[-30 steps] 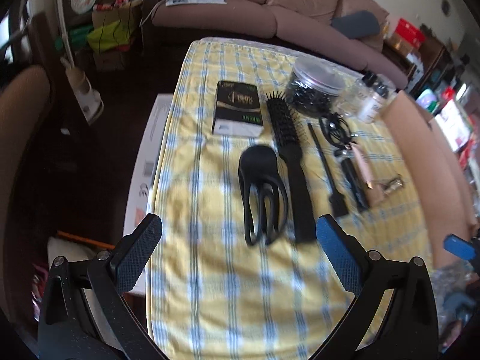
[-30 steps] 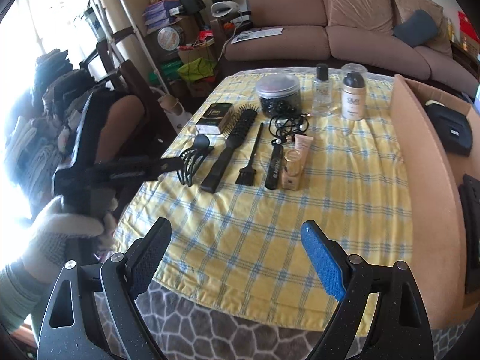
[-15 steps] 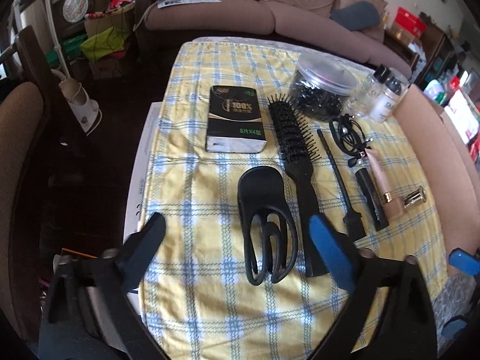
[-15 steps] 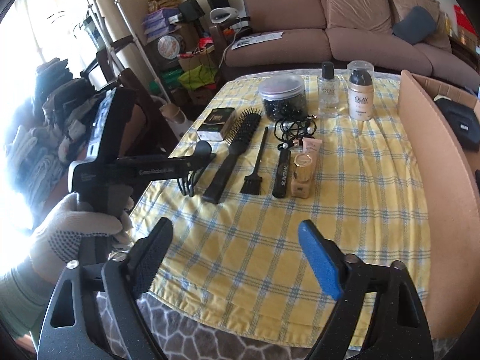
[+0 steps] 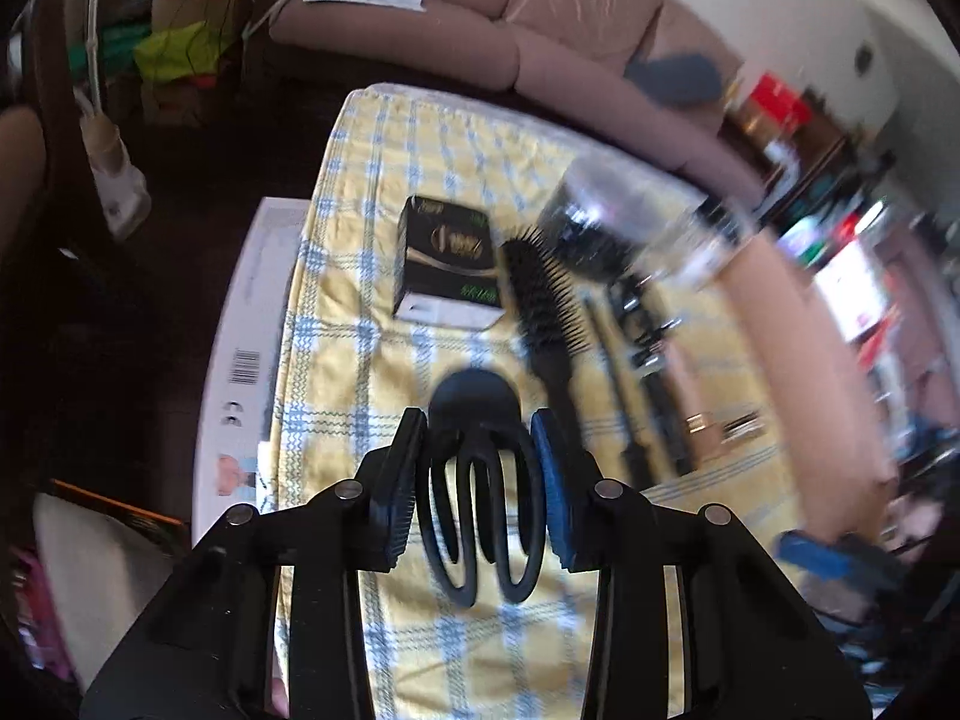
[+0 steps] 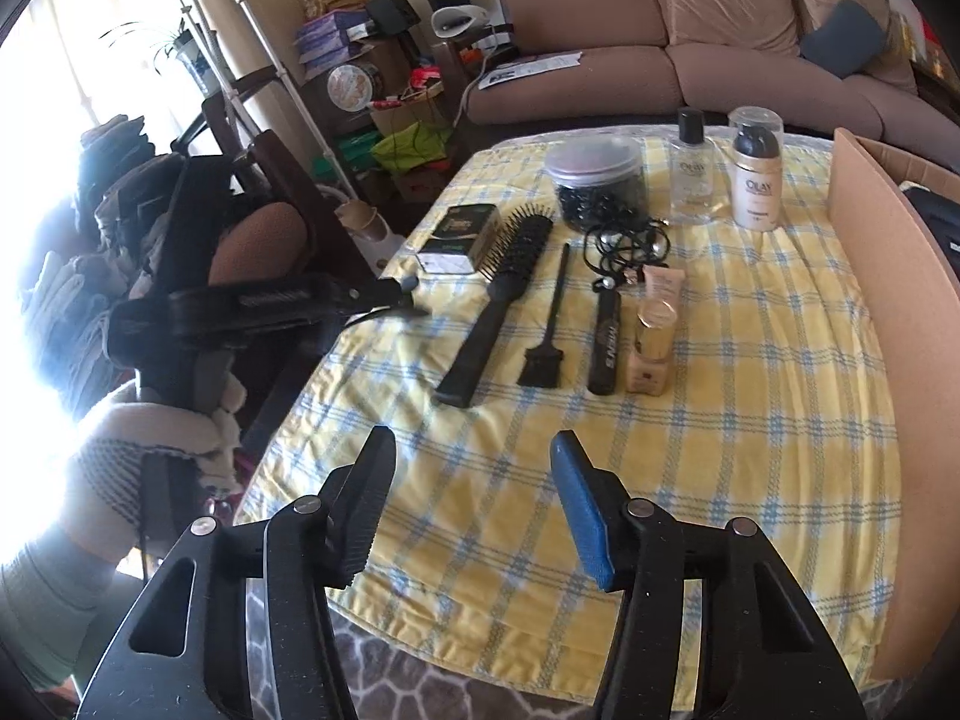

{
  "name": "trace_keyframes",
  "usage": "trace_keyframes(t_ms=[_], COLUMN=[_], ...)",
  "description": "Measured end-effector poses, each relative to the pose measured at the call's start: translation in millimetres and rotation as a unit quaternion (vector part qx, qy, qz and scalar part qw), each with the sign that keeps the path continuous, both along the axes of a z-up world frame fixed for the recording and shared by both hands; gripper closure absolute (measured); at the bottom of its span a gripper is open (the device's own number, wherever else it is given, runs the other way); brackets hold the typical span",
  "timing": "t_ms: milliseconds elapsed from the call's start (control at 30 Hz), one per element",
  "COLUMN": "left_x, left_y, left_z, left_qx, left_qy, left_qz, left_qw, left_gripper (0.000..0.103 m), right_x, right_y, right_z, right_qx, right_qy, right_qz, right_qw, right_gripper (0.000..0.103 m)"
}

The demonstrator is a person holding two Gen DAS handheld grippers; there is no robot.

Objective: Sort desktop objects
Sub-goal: 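Lift the claw clip with the left gripper while the right gripper grasps the small black brush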

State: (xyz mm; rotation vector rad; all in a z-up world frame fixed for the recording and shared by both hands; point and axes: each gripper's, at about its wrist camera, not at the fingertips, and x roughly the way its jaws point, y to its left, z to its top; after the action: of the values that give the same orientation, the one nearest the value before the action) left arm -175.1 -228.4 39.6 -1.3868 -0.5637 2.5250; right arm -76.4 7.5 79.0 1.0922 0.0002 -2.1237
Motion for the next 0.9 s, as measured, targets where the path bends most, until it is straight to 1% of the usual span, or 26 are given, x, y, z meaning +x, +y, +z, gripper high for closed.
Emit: trace_keyframes(t_ms=[67,133,200,267,300,400,433,500,533,567,667,733,900], left_x=[-0.3,-1.3,-1.8,-1.5,-1.0,4.3,5.3,6.5,6.5,6.2,3.0,4.9,5.0], left_y=[-8.9,-18.4,-26.4,-36.5,-39.4,-47.3,-49.7,-52.3,-53.6,-54.4,-54.5,-56.2,-58.0], left_z=[-0.9,-3.2,-2.3,3.0,6.8,19.8,21.9,21.4,20.2,18.7,16.0,16.2,17.7], left_qx=[0.04,0.084,0.126,0.17,0.179,0.184,0.193,0.195,0.198,0.201,0.207,0.211,0.22], left_qy=[-0.004,-0.008,-0.007,0.0,0.006,0.029,0.034,0.034,0.032,0.03,0.029,0.03,0.032], left_qz=[0.003,0.01,0.017,0.022,0.025,0.032,0.031,0.034,0.035,0.035,0.035,0.036,0.036], left_qw=[0.9992,0.9964,0.9919,0.9851,0.9835,0.9821,0.9802,0.9795,0.9791,0.9784,0.9773,0.9763,0.9742], left_gripper=[0.07,0.07,0.07,0.07,0.07,0.07,0.07,0.07,0.07,0.07,0.07,0.07,0.07], right_x=[-0.4,-1.1,-1.3,0.1,1.3,0.5,-1.7,-9.9,-14.4,-21.8,-43.0,-61.6,-92.1], right_y=[-4.4,-8.9,-14.5,-20.0,-23.5,-30.5,-32.8,-39.4,-43.3,-49.8,-63.9,-73.8,-93.1], right_z=[0.3,-0.6,-1.0,-1.0,-0.7,-2.1,-2.8,-3.9,-4.0,-3.5,-3.1,-6.4,-27.6], right_qx=[-0.002,-0.005,-0.008,-0.009,-0.007,-0.002,0.0,0.006,0.01,0.025,0.074,0.105,0.167], right_qy=[0.001,-0.003,-0.006,-0.007,-0.006,-0.005,-0.005,-0.008,-0.009,-0.007,0.004,0.004,0.001], right_qz=[0.002,0.003,0.006,0.01,0.014,0.018,0.019,0.02,0.022,0.022,0.013,0.003,-0.016], right_qw=[1.0,1.0,1.0,1.0,1.0,1.0,1.0,1.0,1.0,0.999,0.997,0.994,0.986], right_gripper=[0.047,0.047,0.047,0.047,0.047,0.048,0.051,0.064,0.079,0.087,0.088,0.087,0.087])
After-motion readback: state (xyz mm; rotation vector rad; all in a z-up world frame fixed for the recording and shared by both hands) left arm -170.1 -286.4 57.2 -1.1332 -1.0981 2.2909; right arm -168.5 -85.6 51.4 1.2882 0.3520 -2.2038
